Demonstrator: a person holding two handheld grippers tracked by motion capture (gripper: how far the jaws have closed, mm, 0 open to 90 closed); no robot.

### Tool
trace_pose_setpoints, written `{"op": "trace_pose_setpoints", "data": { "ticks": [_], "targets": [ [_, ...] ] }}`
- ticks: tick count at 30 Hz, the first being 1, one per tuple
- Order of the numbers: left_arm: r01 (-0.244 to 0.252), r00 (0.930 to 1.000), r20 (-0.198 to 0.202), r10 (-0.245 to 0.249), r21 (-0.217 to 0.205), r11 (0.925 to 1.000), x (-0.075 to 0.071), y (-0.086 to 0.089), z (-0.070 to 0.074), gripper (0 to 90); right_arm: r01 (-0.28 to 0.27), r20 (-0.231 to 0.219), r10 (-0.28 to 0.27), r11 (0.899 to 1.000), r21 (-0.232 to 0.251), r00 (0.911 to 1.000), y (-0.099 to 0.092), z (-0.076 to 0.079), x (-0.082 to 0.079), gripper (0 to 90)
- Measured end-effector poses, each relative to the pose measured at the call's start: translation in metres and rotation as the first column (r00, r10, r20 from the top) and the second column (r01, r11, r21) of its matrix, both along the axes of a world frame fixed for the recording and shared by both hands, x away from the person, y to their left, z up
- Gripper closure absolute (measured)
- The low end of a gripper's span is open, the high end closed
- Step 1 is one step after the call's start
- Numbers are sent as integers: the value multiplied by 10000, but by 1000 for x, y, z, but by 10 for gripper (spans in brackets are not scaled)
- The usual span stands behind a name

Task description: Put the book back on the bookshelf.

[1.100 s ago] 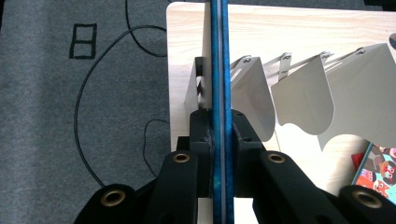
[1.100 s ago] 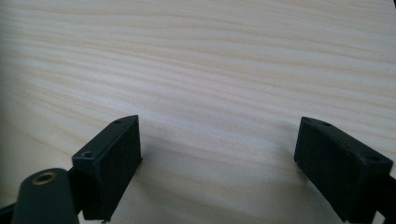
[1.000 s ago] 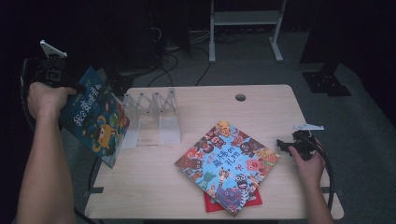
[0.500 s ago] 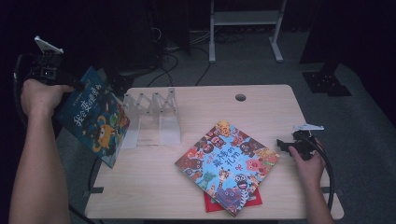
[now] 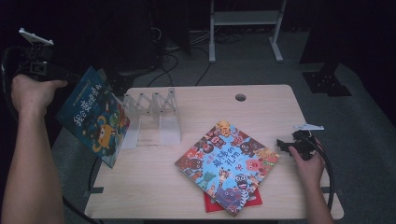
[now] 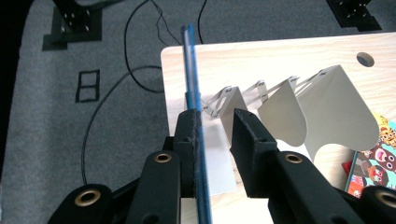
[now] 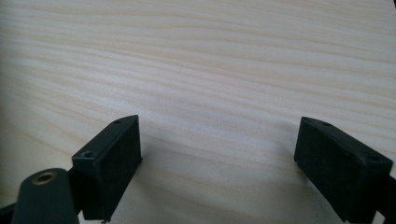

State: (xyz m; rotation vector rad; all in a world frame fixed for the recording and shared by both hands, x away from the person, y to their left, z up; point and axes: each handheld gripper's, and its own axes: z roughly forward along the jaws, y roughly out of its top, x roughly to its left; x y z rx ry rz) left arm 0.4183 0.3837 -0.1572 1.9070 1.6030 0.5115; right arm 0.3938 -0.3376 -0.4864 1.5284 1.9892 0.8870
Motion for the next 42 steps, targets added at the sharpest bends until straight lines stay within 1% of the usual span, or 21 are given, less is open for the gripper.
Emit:
{"op": "trace_pose_setpoints", "data": {
  "ticks": [7, 13, 14, 15, 16, 17, 21, 23, 24, 25, 26, 27, 28, 29, 31, 33, 34, 35, 37, 41, 42],
  "targets": [
    [668, 9978, 32, -668, -13, 9978, -5, -11, 5, 891, 0, -1, 0, 10000, 2, 10000, 0, 0, 0, 137],
    [1368, 9906, 49, -1370, 355, 9900, -11, -28, 2, 897, 1, -2, -1, 10000, 2, 10000, 0, 0, 0, 137],
    [1741, 9847, 9, -1743, 472, 9836, -13, -37, -1, 895, 2, -3, -2, 10000, 4, 10000, 0, 0, 0, 137],
    [1741, 9847, 9, -1743, 472, 9836, -13, -37, -1, 891, 2, -3, -2, 10000, 4, 10000, 0, 0, 0, 137],
    [2107, 9775, -47, -2108, 563, 9759, -16, -45, -4, 888, 2, -6, -2, 10000, 6, 10000, 0, 0, 0, 137],
    [2107, 9775, -47, -2108, 563, 9759, -16, -45, -4, 888, 2, -6, -2, 10000, 6, 10000, 0, 0, 0, 137],
    [2865, 9581, -175, -2859, 580, 9563, -21, -61, -15, 887, 0, -2, 0, 10000, 2, 10000, 0, 0, 0, 137],
    [2985, 9544, -223, -2976, 626, 9524, -21, -65, -18, 887, 0, -2, 0, 10000, 0, 10000, 0, 0, 0, 137],
    [3221, 9467, -310, -3207, 640, 9445, -23, -71, -25, 886, 1, -1, -1, 10000, 1, 10000, 0, 0, 0, 137],
    [3221, 9467, -310, -3207, 640, 9445, -23, -71, -25, 877, 1, -1, -1, 10000, 1, 10000, 0, 0, 0, 137],
    [3480, 9374, -382, -3462, 575, 9357, -24, -79, -32, 876, 1, -1, -1, 10000, 1, 10000, 0, 0, 0, 137],
    [3480, 9374, -382, -3462, 575, 9357, -24, -79, -32, 866, 1, -1, -1, 10000, 1, 10000, 0, 0, 0, 137],
    [3667, 9302, -439, -3645, 619, 9283, -26, -85, -40, 866, 1, -5, -1, 10000, 4, 10000, 0, 0, 0, 137],
    [3667, 9302, -439, -3645, 619, 9283, -26, -85, -40, 853, 1, -5, -1, 10000, 4, 10000, 0, 0, 0, 137],
    [4011, 9156, -534, -3986, 510, 9146, -29, -94, -52, 849, 0, -2, 0, 10000, 1, 10000, 0, 0, 0, 137],
    [4093, 9117, -623, -4060, 553, 9107, -29, -97, -57, 849, 0, 1, 0, 10000, 3, 10000, 0, 0, 0, 137],
    [4281, 9030, -689, -4240, 646, 9014, -31, -102, -66, 849, 1, -1, -1, 10000, 7, 10000, 0, 0, 0, 137],
    [4281, 9030, -689, -4240, 646, 9014, -31, -102, -66, 842, 1, -1, -1, 10000, 7, 10000, 0, 0, 0, 137],
    [4526, 8908, -798, -4473, 690, 8891, -34, -109, -78, 826, -3, 1, 3, 10000, 2, 10000, 0, 0, 0, 137],
    [4676, 8835, -740, -4625, 843, 8799, -38, -115, -90, 777, -1, 5, 1, 10000, 0, 10000, 0, 0, 0, 137],
    [4787, 8778, -688, -4740, 908, 8733, -40, -117, -100, 747, 0, 4, 0, 10000, 0, 10000, 0, 0, 0, 137]
  ]
}}
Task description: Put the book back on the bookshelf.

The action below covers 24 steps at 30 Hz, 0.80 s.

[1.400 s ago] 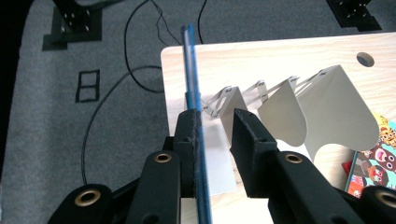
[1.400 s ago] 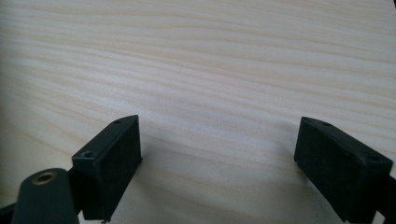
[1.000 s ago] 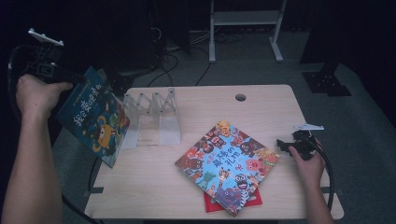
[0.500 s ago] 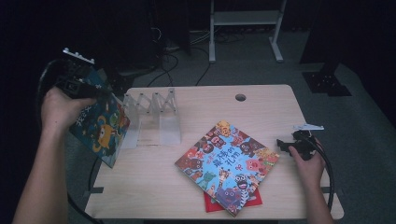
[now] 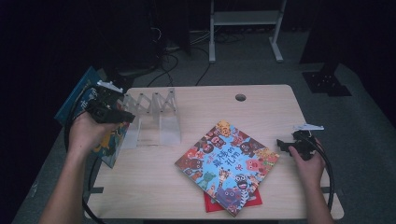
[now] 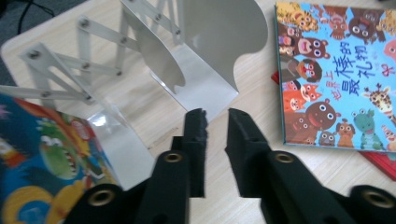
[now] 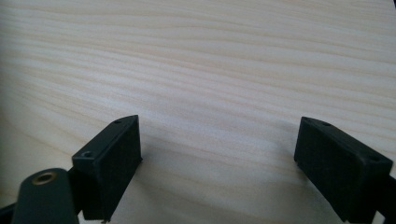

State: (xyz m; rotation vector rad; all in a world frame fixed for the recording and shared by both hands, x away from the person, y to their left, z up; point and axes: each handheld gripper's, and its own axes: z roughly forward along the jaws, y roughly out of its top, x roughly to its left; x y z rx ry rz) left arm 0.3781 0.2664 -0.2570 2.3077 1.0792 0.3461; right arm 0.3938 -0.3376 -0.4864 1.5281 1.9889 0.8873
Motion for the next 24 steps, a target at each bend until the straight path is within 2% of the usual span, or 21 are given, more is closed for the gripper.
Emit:
{"op": "trace_pose_setpoints", "data": {
  "ticks": [1, 2, 3, 4, 6, 7, 8, 10, 11, 13, 14, 15, 16, 17, 18, 19, 20, 24],
  "targets": [
    [0, 10000, 0, 0, 0, 10000, 0, 0, 0, 727, 0, 0, 0, 10000, 0, 10000, 0, 0, 0, 137],
    [102, 9999, -36, -102, -43, 9999, -2, -1, -10, 723, -2, -1, 2, 10000, -7, 10000, 0, 0, 0, 137],
    [102, 9999, -36, -102, -43, 9999, -2, -1, -10, 704, -2, -1, 2, 10000, -7, 10000, 0, 0, 0, 137],
    [194, 9998, 26, -194, -51, 9998, -4, -2, -16, 704, -3, -2, 3, 10000, -7, 10000, 0, 0, 0, 137],
    [339, 9993, 132, -336, -223, 9992, -8, -4, -31, 637, -1, 0, 1, 10000, -8, 10000, 0, 0, 0, 137],
    [339, 9993, 132, -336, -223, 9992, -8, -4, -31, 596, -1, 0, 1, 10000, -8, 10000, 0, 0, 0, 137],
    [473, 9986, 248, -467, -256, 9986, -12, -6, -42, 576, -3, -1, 3, 10000, -8, 10000, 0, 0, 0, 137],
    [552, 9978, 373, -546, -161, 9983, -15, -9, -53, 521, -13, -2, 13, 10000, -10, 10000, 0, 0, 0, 137],
    [552, 9978, 373, -546, -161, 9983, -15, -9, -53, 481, -13, -2, 13, 10000, -10, 10000, 0, 0, 0, 137],
    [613, 9974, 405, -601, -304, 9977, -17, -12, -66, 457, -19, -7, 19, 10000, -3, 10000, 0, 0, 0, 136],
    [704, 9963, 524, -683, -376, 9968, -19, -14, -79, 396, -42, -10, 42, 10000, -8, 10000, 0, 0, 0, 129],
    [704, 9963, 524, -683, -376, 9968, -19, -14, -79, 383, -88, -15, 88, 10000, -20, 10000, 0, 0, 0, 127],
    [703, 9971, 337, -685, -550, 9960, -20, -15, -94, 372, -78, -22, 78, 10000, -11, 10000, 0, 0, 0, 127],
    [703, 9971, 337, -685, -550, 9960, -20, -15, -94, 354, -80, -21, 80, 10000, -15, 10000, 0, 0, 0, 127],
    [793, 9966, 283, -778, -565, 9952, -21, -17, -109, 336, -87, -13, 87, 10000, -23, 10000, 0, 0, 0, 126],
    [793, 9966, 283, -778, -565, 9952, -21, -17, -109, 311, -87, -13, 87, 10000, -23, 10000, 0, 0, 0, 126],
    [882, 9959, 273, -865, -667, 9939, -24, -19, -123, 284, -88, -17, 88, 10000, -27, 10000, 0, 0, 0, 127],
    [1187, 9929, 204, -1175, -706, 9904, -30, -22, -148, 217, -44, -35, 44, 10000, -11, 10000, 1, 0, 0, 127]
  ]
}}
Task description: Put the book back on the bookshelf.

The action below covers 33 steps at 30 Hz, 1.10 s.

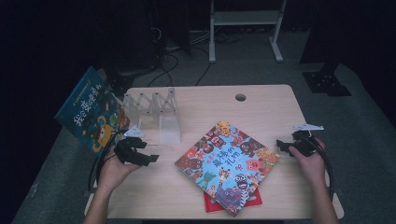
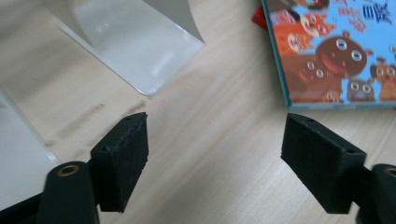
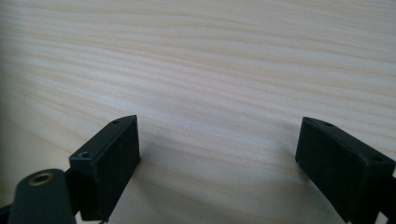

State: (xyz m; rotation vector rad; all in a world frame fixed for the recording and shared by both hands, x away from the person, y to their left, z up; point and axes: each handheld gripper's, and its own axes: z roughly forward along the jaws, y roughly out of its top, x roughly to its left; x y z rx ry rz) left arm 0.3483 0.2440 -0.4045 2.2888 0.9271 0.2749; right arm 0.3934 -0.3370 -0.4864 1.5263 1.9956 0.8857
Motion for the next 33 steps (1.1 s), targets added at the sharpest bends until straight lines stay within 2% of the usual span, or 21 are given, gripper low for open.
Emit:
{"op": "trace_pose_setpoints", "data": {
  "ticks": [1, 3, 4, 5, 6, 8, 10, 11, 12, 13, 14, 16, 19, 21, 23, 24, 26, 27, 29, 31, 33],
  "targets": [
    [0, 10000, 0, 0, 0, 10000, 0, 0, 0, 193, 45, 5, -45, 10000, 4, 10000, 0, 0, 0, 126],
    [191, 9998, 60, -192, 94, 9998, -2, -1, -10, 182, 150, -10, -150, 9999, 10, 9999, 1, 0, -1, 125],
    [335, 9993, 169, -339, 215, 9992, -3, -2, -19, 149, 179, -21, -179, 9998, 15, 9998, 1, 0, -1, 119],
    [335, 9993, 169, -339, 215, 9992, -3, -2, -19, 131, 117, -24, -117, 9999, 11, 9999, 1, 0, -1, 112],
    [419, 9990, 149, -423, 268, 9988, -5, -4, -26, 116, 35, -35, -35, 10000, 6, 10000, 1, 0, -1, 108],
    [495, 9987, 135, -500, 389, 9980, -6, -5, -30, 93, 8, -39, -8, 10000, 0, 10000, 1, 0, -1, 103],
    [574, 9982, 139, -578, 289, 9979, -10, -6, -39, 70, -117, -24, 117, 9999, -16, 9999, 1, 0, -1, 123],
    [574, 9982, 139, -578, 289, 9979, -10, -6, -39, 51, -117, -24, 117, 9999, -16, 9999, 1, 0, -1, 123],
    [771, 9970, 53, -774, 456, 9960, -12, -7, -45, 32, -227, 16, 227, 9997, 8, 9997, 1, 1, -2, 191],
    [771, 9970, 53, -774, 456, 9960, -12, -7, -45, 20, -227, 16, 227, 9997, 8, 9997, 1, 1, -2, 191],
    [829, 9965, 62, -834, 530, 9951, -13, -8, -48, 19, -259, -24, 260, 9997, 37, 9997, 0, 3, -4, 267],
    [1111, 9938, 12, -1115, 642, 9917, -16, -10, -57, 8, -422, -54, 423, 9990, 128, 9991, -1, 5, -6, 322],
    [1351, 9907, 89, -1359, 620, 9889, -18, -11, -61, 0, -558, 60, 557, 9981, 261, 9984, -1, 10, -9, 366],
    [1563, 9874, 156, -1573, 506, 9864, -19, -12, -66, 0, -866, 204, 856, 9944, 605, 9961, 1, 17, -13, 403],
    [1646, 9860, 181, -1659, 594, 9846, -20, -12, -68, 0, -977, 267, 961, 9932, 639, 9950, 2, 19, -13, 411],
    [1703, 9843, 379, -1724, 547, 9839, -21, -12, -71, 0, -1072, 308, 1053, 9920, 662, 9940, 3, 21, -14, 416],
    [1912, 9800, 484, -1932, 425, 9806, -22, -12, -72, 0, -1352, 410, 1320, 9871, 864, 9904, 8, 25, -16, 451],
    [1912, 9800, 484, -1932, 425, 9806, -22, -12, -72, 0, -1352, 410, 1320, 9871, 864, 9904, 8, 25, -16, 451],
    [1970, 9783, 599, -1984, 283, 9800, -22, -11, -73, 0, -1647, 491, 1602, 9805, 1068, 9859, 12, 29, -18, 466],
    [2093, 9726, 1080, -2058, -222, 9776, -24, -8, -79, 0, -1906, 511, 1856, 9737, 1247, 9813, 16, 32, -19, 468],
    [2050, 9730, 1141, -2006, -280, 9784, -25, -8, -79, 0, -2009, 524, 1955, 9706, 1323, 9793, 18, 33, -20, 467]
  ]
}}
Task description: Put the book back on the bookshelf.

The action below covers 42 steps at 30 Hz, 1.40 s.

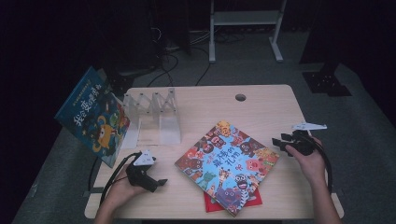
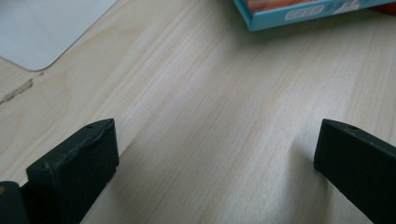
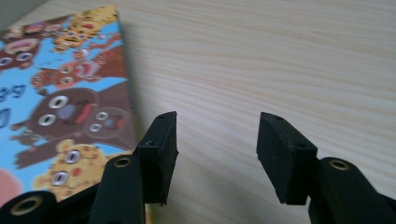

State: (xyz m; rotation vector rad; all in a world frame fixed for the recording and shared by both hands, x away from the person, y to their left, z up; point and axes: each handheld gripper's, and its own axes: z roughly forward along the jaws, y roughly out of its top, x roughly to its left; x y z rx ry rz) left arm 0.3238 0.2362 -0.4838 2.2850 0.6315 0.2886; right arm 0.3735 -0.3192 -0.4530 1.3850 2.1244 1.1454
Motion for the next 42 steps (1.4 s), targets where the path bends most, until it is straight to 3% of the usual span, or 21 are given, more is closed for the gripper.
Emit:
{"op": "trace_pose_setpoints", "data": {
  "ticks": [8, 16, 21, 42],
  "targets": [
    [56, 10000, -11, -56, 3, 10000, 0, -4, 0, 0, -961, -87, 962, 9953, 141, 9953, 24, 6, 1, 414],
    [118, 9999, -13, -118, 9, 9999, 1, -3, 0, 0, -1604, -404, 1611, 9869, 190, 9861, 48, -1, 5, 372],
    [130, 9999, -17, -130, -5, 9999, 1, -3, 0, 0, -2081, -719, 2108, 9771, 438, 9749, 59, -9, 7, 395],
    [177, 9998, -13, -177, -13, 9998, 1, -3, 0, 0, -2214, -328, 2217, 9751, 139, 9746, 65, -9, 4, 387]
  ]
}}
